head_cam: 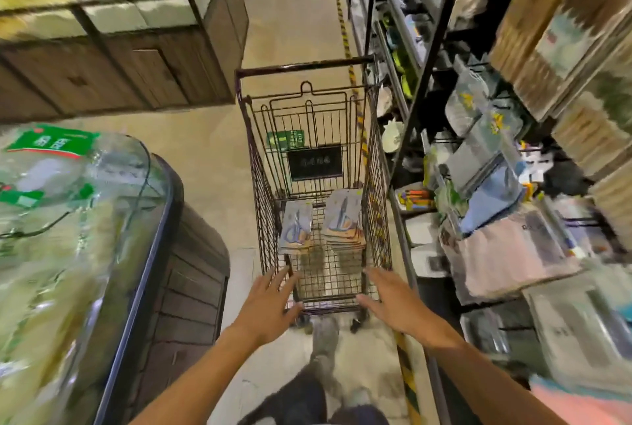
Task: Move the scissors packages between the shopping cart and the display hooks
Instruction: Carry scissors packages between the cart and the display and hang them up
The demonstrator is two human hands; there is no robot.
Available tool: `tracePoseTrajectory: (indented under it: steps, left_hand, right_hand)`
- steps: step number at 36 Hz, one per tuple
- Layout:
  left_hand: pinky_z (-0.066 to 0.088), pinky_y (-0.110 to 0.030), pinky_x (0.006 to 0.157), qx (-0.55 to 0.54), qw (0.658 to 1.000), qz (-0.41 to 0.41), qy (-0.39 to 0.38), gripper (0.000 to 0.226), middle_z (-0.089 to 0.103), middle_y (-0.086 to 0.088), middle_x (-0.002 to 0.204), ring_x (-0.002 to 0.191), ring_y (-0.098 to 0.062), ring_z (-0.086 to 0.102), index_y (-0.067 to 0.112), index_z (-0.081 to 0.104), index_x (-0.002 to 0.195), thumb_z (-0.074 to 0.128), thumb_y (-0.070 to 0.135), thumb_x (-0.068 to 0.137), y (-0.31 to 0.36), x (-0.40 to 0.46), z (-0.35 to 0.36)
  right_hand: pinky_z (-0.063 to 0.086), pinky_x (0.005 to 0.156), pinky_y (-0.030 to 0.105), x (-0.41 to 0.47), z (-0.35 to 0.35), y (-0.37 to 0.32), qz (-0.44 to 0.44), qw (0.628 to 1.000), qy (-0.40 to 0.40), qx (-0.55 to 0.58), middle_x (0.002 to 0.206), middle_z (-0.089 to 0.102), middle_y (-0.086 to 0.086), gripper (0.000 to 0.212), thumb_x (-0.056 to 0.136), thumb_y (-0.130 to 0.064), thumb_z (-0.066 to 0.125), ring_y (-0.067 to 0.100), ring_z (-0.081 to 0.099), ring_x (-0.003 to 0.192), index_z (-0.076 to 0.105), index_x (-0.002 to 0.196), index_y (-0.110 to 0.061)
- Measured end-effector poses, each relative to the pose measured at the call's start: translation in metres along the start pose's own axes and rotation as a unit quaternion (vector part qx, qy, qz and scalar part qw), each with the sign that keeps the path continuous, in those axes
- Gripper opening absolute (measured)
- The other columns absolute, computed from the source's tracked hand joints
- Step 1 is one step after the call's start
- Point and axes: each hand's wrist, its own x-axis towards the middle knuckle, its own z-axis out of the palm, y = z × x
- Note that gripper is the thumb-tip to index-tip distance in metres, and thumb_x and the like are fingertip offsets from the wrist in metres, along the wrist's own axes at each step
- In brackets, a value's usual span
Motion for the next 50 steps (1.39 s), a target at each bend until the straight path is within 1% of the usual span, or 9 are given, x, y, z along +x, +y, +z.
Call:
tracePoseTrajectory:
  steps: [7,16,24,28,32,36,40,44,50]
  left_hand:
    - [0.003,-0.043,0.128,-0.011,1.000,-0.021,-0.015,0.090,0.008,-0.006,0.171,0.157,-0.031,0.003,0.022,0.012,0.163,0.001,0.067,0.086,-0.009,0.070,-0.005]
    - [-0.005,-0.040,0.127,-0.074,0.994,-0.029,-0.073,0.071,0.002,-0.010,0.171,0.157,-0.028,-0.006,0.019,0.005,0.163,0.029,0.053,0.106,-0.038,0.165,-0.007]
    - [0.003,-0.042,0.127,-0.083,0.989,-0.022,-0.117,0.068,0.001,-0.010,0.171,0.157,-0.031,-0.001,0.021,0.008,0.163,0.030,0.052,0.106,-0.060,0.236,0.008]
    - [0.004,-0.041,0.127,-0.089,0.987,-0.039,-0.131,0.068,0.007,-0.009,0.171,0.157,-0.030,0.004,0.023,0.008,0.163,0.030,0.053,0.106,-0.073,0.263,0.030]
    - [0.005,-0.044,0.128,-0.108,0.982,-0.056,-0.142,0.068,0.009,-0.007,0.170,0.157,-0.031,0.004,0.027,0.005,0.163,0.033,0.052,0.106,-0.086,0.289,0.059]
    - [0.006,-0.044,0.128,-0.094,0.983,-0.057,-0.144,0.070,0.009,-0.009,0.170,0.157,-0.031,0.005,0.022,0.008,0.163,0.035,0.051,0.105,-0.098,0.321,0.091]
    - [0.011,-0.044,0.126,-0.098,0.985,-0.055,-0.131,0.071,0.017,-0.012,0.168,0.156,-0.033,0.011,0.019,0.014,0.162,0.040,0.048,0.104,-0.108,0.349,0.114]
    - [0.015,-0.047,0.126,-0.132,0.984,-0.050,-0.109,0.069,0.027,-0.017,0.164,0.153,-0.038,0.018,0.015,0.024,0.160,0.050,0.041,0.102,-0.109,0.367,0.118]
    - [0.015,-0.046,0.127,-0.158,0.983,-0.036,-0.087,0.072,0.025,-0.014,0.165,0.153,-0.037,0.020,0.020,0.019,0.162,0.041,0.051,0.102,-0.109,0.378,0.122]
  right_hand:
    - [0.018,0.122,0.034,0.054,-0.018,-0.005,0.035,0.999,-0.039,0.008,0.166,0.021,0.001,0.071,0.100,-0.052,0.050,0.020,0.017,0.153,0.023,0.159,-0.023]
    - [0.033,0.113,0.034,0.143,-0.044,-0.012,0.102,0.991,-0.084,0.018,0.152,0.045,0.008,0.057,0.100,-0.038,0.060,0.025,0.042,0.140,0.042,0.148,-0.014]
    - [0.032,0.085,-0.003,0.208,-0.021,0.001,0.189,0.966,-0.102,0.146,0.151,0.047,0.010,0.059,0.103,-0.029,0.057,0.023,0.047,0.135,0.034,0.153,-0.010]
    - [0.037,0.092,0.021,0.238,0.001,0.012,0.233,0.952,-0.089,0.175,0.146,0.053,0.006,0.054,0.102,-0.030,0.057,0.022,0.054,0.127,0.040,0.151,-0.015]
    - [0.037,0.079,0.006,0.264,0.037,0.040,0.256,0.941,-0.089,0.200,0.148,0.047,0.013,0.057,0.101,-0.026,0.060,0.023,0.050,0.126,0.038,0.151,-0.008]
    - [0.031,0.108,0.025,0.301,0.066,0.065,0.251,0.943,-0.074,0.204,0.159,0.036,0.009,0.071,0.097,-0.032,0.065,0.024,0.037,0.143,0.029,0.156,-0.016]
    - [0.040,0.092,0.009,0.342,0.081,0.082,0.224,0.952,-0.019,0.210,0.141,0.047,0.001,0.072,0.093,-0.020,0.068,0.020,0.050,0.125,0.030,0.154,-0.014]
    - [0.054,0.096,0.047,0.385,0.095,0.100,0.209,0.944,0.081,0.241,0.129,0.054,0.000,0.059,0.079,-0.036,0.067,0.024,0.058,0.115,0.049,0.136,-0.030]
    - [0.054,0.092,0.043,0.433,0.107,0.107,0.227,0.941,0.169,0.184,0.128,0.056,0.010,0.069,0.085,-0.049,0.060,0.030,0.057,0.114,0.043,0.142,-0.013]
